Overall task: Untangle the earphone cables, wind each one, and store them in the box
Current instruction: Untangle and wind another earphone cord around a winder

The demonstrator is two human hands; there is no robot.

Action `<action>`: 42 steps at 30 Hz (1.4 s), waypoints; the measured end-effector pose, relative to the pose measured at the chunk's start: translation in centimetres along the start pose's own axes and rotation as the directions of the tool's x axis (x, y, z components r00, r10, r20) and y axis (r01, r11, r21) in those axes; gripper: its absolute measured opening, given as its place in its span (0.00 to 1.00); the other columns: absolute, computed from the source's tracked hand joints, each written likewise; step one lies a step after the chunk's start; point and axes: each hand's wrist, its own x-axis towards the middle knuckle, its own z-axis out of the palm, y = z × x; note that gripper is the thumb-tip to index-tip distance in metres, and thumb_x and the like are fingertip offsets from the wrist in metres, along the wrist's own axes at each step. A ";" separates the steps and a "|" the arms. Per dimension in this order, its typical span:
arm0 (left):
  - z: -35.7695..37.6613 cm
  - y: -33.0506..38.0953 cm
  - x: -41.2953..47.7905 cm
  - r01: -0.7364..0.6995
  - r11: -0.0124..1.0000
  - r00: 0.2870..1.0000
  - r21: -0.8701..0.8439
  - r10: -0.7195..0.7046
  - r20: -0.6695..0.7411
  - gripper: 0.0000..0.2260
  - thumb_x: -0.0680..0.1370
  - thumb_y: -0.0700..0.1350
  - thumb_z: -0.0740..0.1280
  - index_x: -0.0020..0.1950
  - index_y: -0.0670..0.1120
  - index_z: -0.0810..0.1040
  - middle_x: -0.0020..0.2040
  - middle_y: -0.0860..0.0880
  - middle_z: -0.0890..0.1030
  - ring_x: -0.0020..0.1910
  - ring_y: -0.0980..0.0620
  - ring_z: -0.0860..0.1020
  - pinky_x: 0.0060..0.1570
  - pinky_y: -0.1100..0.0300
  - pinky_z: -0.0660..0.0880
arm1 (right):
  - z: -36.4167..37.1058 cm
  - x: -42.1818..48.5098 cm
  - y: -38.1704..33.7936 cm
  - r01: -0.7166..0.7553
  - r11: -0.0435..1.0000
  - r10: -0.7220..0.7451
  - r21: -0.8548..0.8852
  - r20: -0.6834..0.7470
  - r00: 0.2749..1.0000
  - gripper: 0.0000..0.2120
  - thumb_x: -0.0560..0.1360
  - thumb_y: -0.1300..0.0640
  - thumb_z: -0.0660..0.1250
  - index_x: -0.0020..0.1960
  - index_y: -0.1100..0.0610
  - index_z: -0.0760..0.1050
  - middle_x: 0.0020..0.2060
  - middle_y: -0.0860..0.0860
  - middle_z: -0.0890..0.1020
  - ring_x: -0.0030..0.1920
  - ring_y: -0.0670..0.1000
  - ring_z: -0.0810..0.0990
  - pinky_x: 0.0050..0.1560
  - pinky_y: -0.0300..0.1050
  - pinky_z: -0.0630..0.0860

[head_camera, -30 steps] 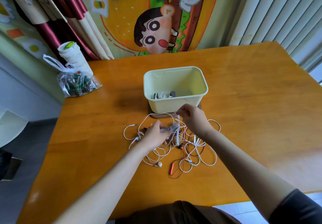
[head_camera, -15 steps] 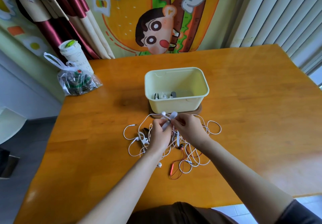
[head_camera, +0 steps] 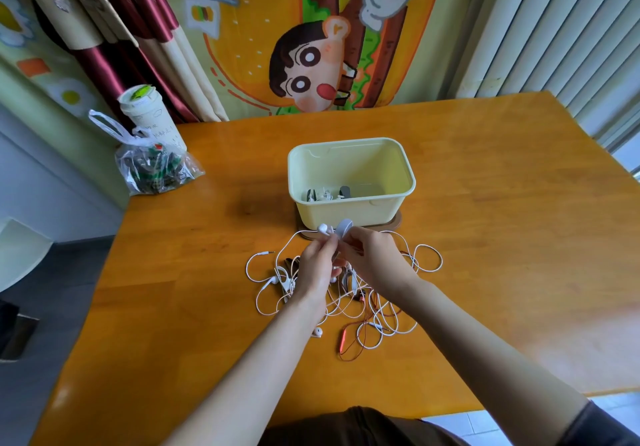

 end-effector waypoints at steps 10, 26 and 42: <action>-0.1 0.1 0.3 0.047 0.992 0.999 -0.120 -0.049 -0.013 0.10 0.81 0.43 0.60 0.43 0.46 0.78 0.40 0.47 0.80 0.46 0.52 0.76 0.51 0.55 0.71 | 0.4 0.1 0.1 -0.029 1.000 0.029 0.005 0.026 0.999 0.09 0.78 0.60 0.61 0.41 0.60 0.75 0.30 0.46 0.74 0.29 0.42 0.71 0.31 0.31 0.67; -0.8 0.1 0.8 0.099 0.949 0.993 -0.299 -0.074 0.096 0.11 0.82 0.43 0.59 0.59 0.41 0.76 0.53 0.42 0.81 0.53 0.48 0.78 0.46 0.60 0.72 | 0.2 0.1 -0.5 0.043 0.998 -0.042 -0.035 0.016 0.999 0.10 0.78 0.59 0.60 0.41 0.61 0.74 0.34 0.56 0.79 0.33 0.56 0.77 0.36 0.54 0.76; -1.0 0.0 0.8 0.052 0.972 0.989 -0.230 -0.019 0.144 0.12 0.82 0.46 0.58 0.58 0.43 0.78 0.55 0.42 0.81 0.57 0.47 0.76 0.55 0.56 0.71 | 0.6 0.0 -0.3 -0.003 0.995 0.009 -0.103 0.053 0.999 0.05 0.82 0.59 0.53 0.47 0.57 0.65 0.42 0.55 0.77 0.38 0.54 0.74 0.36 0.41 0.65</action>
